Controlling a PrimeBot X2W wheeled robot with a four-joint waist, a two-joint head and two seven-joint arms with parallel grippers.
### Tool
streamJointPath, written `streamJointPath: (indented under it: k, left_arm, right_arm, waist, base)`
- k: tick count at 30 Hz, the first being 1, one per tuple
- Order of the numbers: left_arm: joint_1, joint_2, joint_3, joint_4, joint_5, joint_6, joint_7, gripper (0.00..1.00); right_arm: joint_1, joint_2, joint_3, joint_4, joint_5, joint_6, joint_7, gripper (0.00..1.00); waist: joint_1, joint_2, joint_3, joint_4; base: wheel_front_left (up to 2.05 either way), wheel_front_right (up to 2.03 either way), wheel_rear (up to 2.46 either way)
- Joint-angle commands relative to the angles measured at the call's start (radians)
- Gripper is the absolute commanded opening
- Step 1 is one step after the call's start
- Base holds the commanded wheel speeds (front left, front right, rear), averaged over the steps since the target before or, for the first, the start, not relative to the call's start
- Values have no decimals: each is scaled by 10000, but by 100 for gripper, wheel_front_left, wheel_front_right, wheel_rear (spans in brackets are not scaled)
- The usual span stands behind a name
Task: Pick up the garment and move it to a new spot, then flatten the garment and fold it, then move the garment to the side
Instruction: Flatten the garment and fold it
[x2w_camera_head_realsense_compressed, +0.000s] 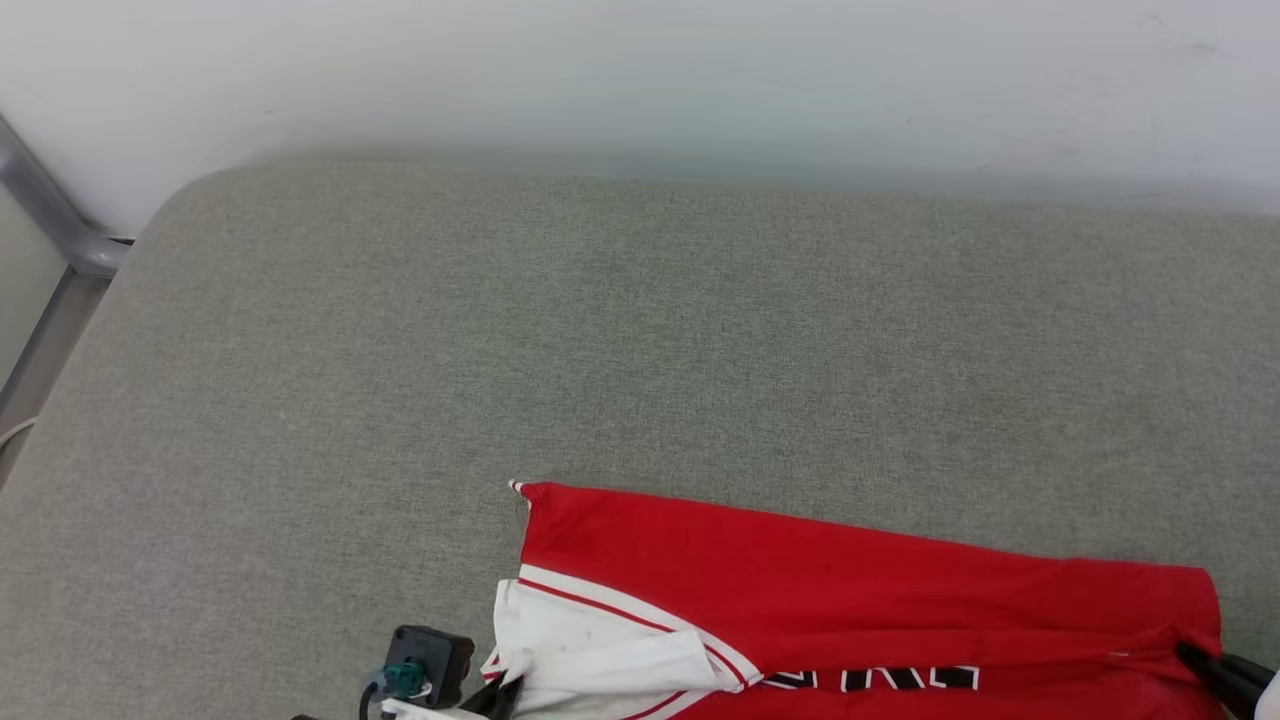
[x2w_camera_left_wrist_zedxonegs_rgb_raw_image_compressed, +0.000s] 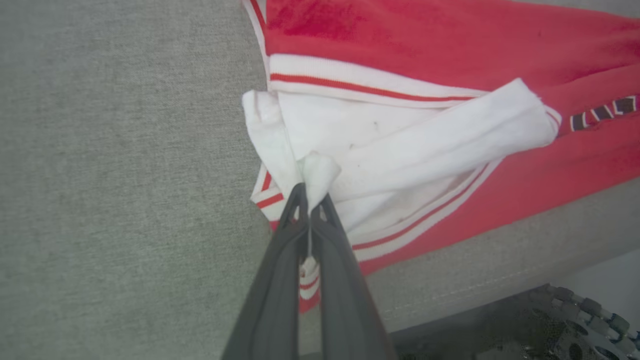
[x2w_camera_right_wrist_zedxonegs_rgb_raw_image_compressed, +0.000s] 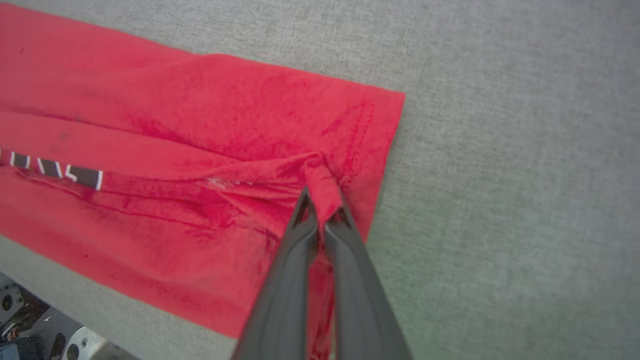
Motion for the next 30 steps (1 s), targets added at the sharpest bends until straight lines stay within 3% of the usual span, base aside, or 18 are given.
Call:
streamJointPath:
  k: [1, 5, 6, 7, 8, 18, 23, 30]
  left_arm:
    - [-164, -36, -98, 172, 122, -58, -9, 0]
    - [-262, -200, -254, 464, 166, -179, -60, 0]
    - [-283, -227, -346, 556, 179, -251, -35, 11]
    - [-306, -249, -396, 650, 188, -293, -20, 49]
    - [-317, -279, -413, 737, 168, -321, -49, 100]
    - [-33, -210, -14, 914, 56, -86, -807, 100]
    - [-45, -149, 302, 525, 166, 165, -1318, 100]
    - [-346, -216, 690, -25, 763, 602, -2636, 100]
  right_arm:
    - [152, -115, 64, 26, -245, -16, 30, 0]
    - [148, -63, 105, 127, -484, -16, 21, 0]
    - [150, -2, 133, 134, -507, -16, 56, 29]
    - [157, 51, 133, 143, -517, -16, 96, 85]
    - [185, 89, 147, 158, -494, -16, 187, 100]
    - [376, -18, -13, -475, -223, -16, 1054, 100]
    - [437, -43, -819, -972, 89, -14, 1698, 100]
    - [618, 509, -2253, -1077, -121, -14, 2829, 100]
  waist:
    - [1, 0, 25, 17]
    - [1, 0, 66, 38]
    - [1, 0, 84, 34]
    - [1, 0, 94, 25]
    - [1, 0, 91, 13]
    - [1, 0, -595, -180]
    - [1, 0, -865, -175]
    - [1, 0, -851, -29]
  base:
    - [0, 0, 0]
    - [0, 0, 0]
    - [0, 0, 0]
    - [0, 0, 0]
    - [0, 0, 0]
    - [0, 0, 0]
    - [0, 0, 0]
    - [0, 0, 0]
